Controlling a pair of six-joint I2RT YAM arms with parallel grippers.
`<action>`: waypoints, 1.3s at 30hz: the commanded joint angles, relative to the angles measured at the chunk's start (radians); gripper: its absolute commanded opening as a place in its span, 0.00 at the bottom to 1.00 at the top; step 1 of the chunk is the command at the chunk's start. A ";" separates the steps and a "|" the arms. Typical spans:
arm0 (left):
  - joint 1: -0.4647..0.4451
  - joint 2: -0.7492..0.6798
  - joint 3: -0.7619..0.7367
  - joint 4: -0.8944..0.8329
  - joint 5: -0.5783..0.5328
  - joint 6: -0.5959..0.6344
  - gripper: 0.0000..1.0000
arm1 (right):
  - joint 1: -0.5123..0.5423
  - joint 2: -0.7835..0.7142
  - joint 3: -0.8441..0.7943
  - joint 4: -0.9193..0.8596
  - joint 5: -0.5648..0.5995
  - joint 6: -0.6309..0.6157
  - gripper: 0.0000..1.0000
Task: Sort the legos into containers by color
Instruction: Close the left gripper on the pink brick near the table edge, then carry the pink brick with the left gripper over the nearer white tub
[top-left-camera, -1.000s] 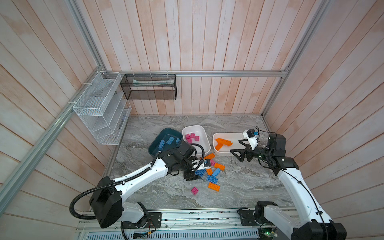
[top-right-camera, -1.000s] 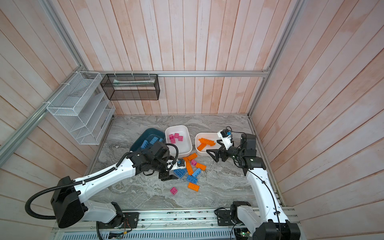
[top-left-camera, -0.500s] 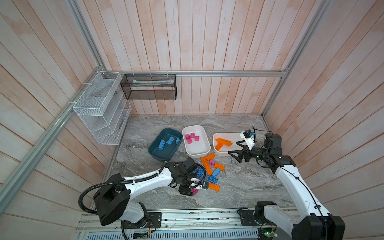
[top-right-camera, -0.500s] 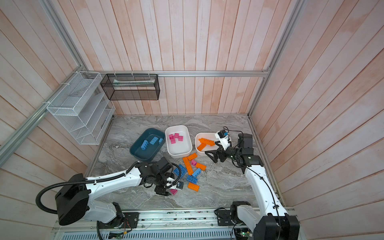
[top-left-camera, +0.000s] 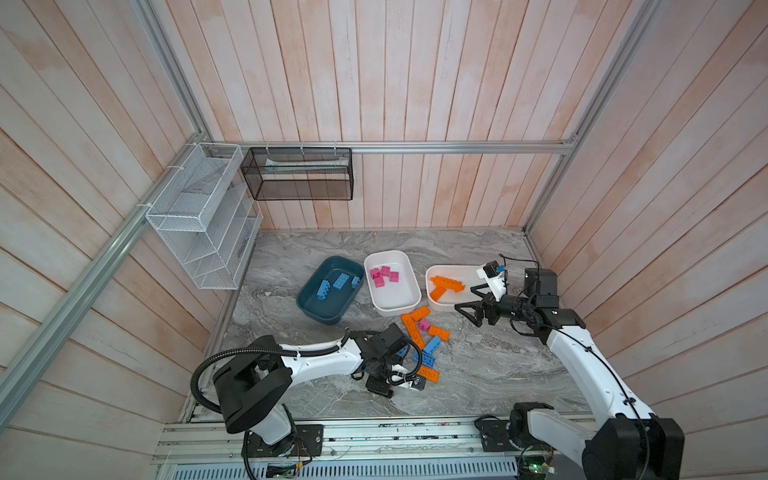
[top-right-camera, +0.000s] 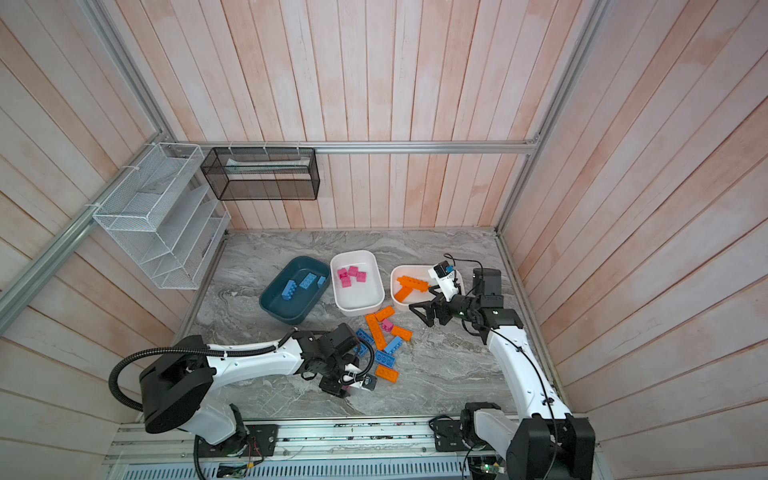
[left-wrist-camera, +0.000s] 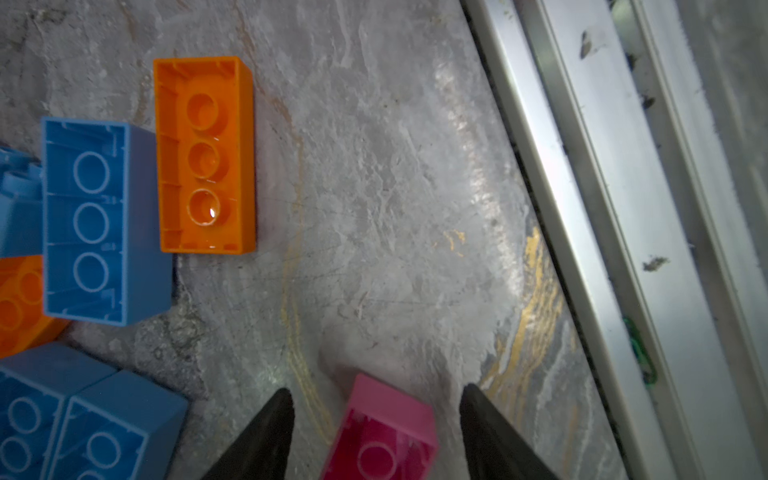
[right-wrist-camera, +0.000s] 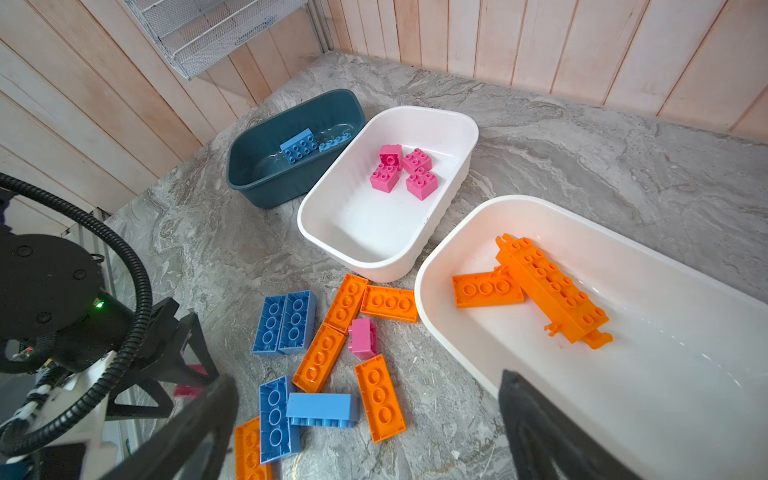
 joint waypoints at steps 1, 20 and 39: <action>-0.002 0.009 -0.017 -0.002 -0.019 0.020 0.64 | 0.004 -0.005 -0.018 0.001 -0.009 0.006 0.98; -0.002 0.019 -0.007 -0.067 -0.032 -0.024 0.33 | 0.003 -0.011 -0.011 -0.017 -0.001 -0.004 0.98; 0.223 -0.009 0.388 -0.230 -0.016 -0.201 0.29 | -0.016 -0.010 0.041 0.047 -0.026 0.051 0.98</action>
